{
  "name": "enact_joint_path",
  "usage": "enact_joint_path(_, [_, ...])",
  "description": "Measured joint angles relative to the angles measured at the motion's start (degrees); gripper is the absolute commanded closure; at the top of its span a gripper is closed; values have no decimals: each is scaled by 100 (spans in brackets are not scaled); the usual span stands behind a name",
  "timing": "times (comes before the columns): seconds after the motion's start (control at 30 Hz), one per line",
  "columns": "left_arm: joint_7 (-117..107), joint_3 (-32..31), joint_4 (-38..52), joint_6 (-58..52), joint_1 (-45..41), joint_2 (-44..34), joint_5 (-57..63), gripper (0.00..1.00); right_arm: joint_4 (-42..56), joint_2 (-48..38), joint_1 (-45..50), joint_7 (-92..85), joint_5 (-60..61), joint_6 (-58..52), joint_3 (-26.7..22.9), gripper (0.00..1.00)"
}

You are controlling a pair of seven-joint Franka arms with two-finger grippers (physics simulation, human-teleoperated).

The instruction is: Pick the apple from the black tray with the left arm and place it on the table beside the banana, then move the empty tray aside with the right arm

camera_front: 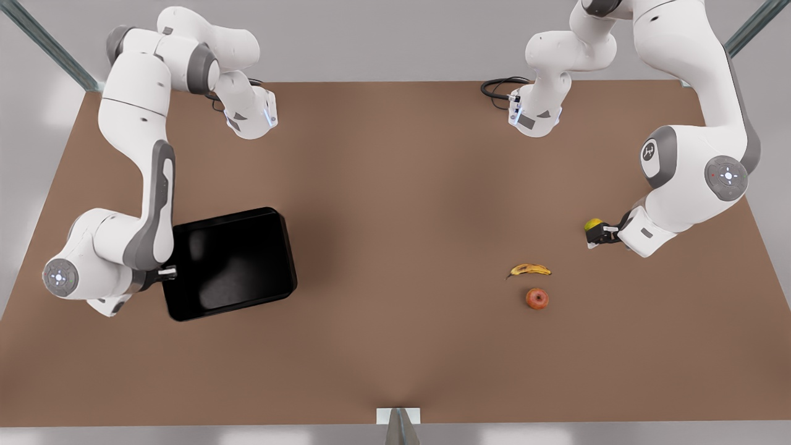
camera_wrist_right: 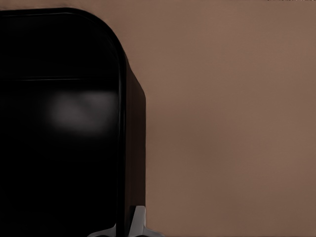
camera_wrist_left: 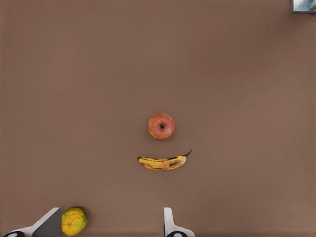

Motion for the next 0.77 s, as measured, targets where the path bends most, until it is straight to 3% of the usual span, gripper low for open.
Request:
enact_joint_path(0.03, [0, 0, 0, 0, 0, 0, 0, 0, 0, 44, -2, -77, 29, 50, -1, 78])
enact_joint_path(0.07, [0, 0, 0, 0, 0, 0, 0, 0, 0, 78, -4, -148, 43, 97, -1, 53])
enact_joint_path(0.1, [-1, 0, 0, 0, 0, 0, 0, 0, 3, 96, -2, -211, 47, 139, 2, 17])
enact_joint_path(0.13, [-1, 0, 0, 0, 0, 0, 0, 0, 8, 106, 1, -263, 44, 178, 2, 0])
enact_joint_path(0.27, [-1, 0, -6, 0, 0, 0, 0, 0, 89, -39, 26, -396, -23, 288, 75, 0])
enact_joint_path(0.33, [-1, 0, -2, 0, 0, 0, 0, 0, 115, -457, -51, -350, -58, 247, 452, 0])
enact_joint_path(0.43, [-2, 0, 0, 0, 0, 0, 0, 0, 129, -1252, -1375, -144, -710, 52, 2489, 0])
enact_joint_path(0.5, [-2, 0, 0, 0, 0, 0, 0, 0, 137, -1548, -1885, 28, -1123, -112, 3183, 0])
enact_joint_path(0.77, [6, -15, 163, 0, -18, 81, 11, 0, 203, -1628, -1764, 1307, -1605, -468, 3403, 0])
